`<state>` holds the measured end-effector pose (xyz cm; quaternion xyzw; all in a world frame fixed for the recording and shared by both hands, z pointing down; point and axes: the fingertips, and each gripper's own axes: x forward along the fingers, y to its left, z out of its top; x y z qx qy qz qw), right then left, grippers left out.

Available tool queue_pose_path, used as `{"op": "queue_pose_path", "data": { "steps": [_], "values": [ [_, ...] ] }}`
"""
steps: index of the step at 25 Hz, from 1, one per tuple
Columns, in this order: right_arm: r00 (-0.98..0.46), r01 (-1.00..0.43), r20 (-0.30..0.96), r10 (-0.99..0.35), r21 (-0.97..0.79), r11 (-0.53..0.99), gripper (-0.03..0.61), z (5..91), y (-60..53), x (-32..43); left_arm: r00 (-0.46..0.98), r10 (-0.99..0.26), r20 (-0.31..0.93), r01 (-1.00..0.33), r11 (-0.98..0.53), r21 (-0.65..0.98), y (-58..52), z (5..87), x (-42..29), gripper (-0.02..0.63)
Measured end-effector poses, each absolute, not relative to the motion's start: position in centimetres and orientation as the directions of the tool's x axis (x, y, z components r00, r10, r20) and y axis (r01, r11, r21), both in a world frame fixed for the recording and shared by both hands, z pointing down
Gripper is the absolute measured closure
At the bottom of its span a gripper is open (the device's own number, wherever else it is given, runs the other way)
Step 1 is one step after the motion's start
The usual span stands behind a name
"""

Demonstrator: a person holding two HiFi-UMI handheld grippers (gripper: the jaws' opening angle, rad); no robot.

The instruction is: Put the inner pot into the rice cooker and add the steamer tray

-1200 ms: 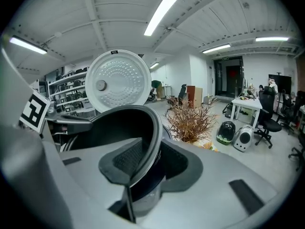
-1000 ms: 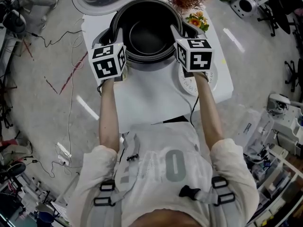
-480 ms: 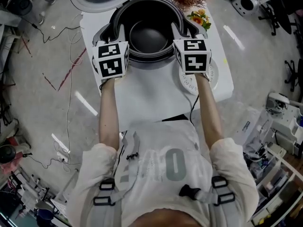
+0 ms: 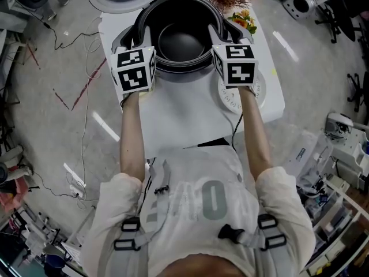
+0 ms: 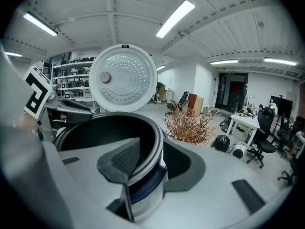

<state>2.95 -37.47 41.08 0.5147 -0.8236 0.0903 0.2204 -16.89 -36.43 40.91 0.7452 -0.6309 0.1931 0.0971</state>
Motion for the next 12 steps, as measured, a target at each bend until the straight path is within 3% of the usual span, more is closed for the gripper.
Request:
{"op": "queue_pose_path", "data": {
  "steps": [12],
  "values": [
    [-0.414,-0.888,0.254,-0.874,0.099,0.449,0.416,32.0,-32.8,1.9,0.153,-0.971,0.185,-0.985,-0.165,-0.052,-31.0,30.8,-17.2,0.512]
  ]
}}
